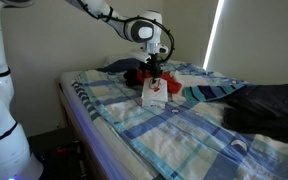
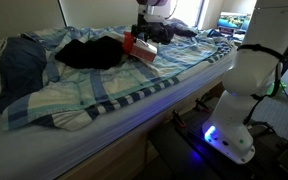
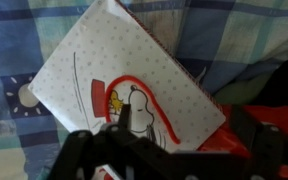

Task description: Put the bag upright

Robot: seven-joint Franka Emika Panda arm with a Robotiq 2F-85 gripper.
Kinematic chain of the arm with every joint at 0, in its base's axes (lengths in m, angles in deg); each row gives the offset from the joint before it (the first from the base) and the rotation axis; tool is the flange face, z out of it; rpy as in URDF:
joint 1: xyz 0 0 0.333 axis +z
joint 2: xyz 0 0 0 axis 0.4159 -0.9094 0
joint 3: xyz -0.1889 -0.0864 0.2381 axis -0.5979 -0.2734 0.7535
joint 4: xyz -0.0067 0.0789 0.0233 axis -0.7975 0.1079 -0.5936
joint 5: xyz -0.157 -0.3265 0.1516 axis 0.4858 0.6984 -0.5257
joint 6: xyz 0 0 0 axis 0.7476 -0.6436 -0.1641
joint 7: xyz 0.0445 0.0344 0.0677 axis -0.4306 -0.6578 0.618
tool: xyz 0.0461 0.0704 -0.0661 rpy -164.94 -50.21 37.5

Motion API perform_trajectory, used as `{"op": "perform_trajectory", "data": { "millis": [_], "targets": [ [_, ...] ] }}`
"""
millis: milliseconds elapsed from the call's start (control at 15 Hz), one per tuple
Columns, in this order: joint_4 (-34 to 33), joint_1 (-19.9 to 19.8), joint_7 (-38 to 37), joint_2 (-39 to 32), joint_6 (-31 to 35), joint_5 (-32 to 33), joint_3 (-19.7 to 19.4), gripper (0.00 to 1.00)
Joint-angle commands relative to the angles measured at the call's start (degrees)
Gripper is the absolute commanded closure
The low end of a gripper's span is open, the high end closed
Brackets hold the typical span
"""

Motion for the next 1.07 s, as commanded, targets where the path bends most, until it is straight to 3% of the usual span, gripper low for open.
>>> {"op": "perform_trajectory", "data": {
  "millis": [0,67,667,733,1000],
  "targets": [
    [-2.63,-0.54,1.80,-2.59,-0.20,-2.21,-0.36,0.25],
    [-2.94,-0.69,1.71,-3.11,-0.17,-2.51,-0.46,0.29],
    [-3.73,-1.52,1.31,-3.12,0.98,-3.43,-0.61,0.96],
    [-3.66,-1.53,1.36,-2.97,1.27,-3.39,-0.60,1.00],
    [-2.10,-1.54,0.80,-1.28,3.86,-3.44,-0.69,0.99]
  ]
}}
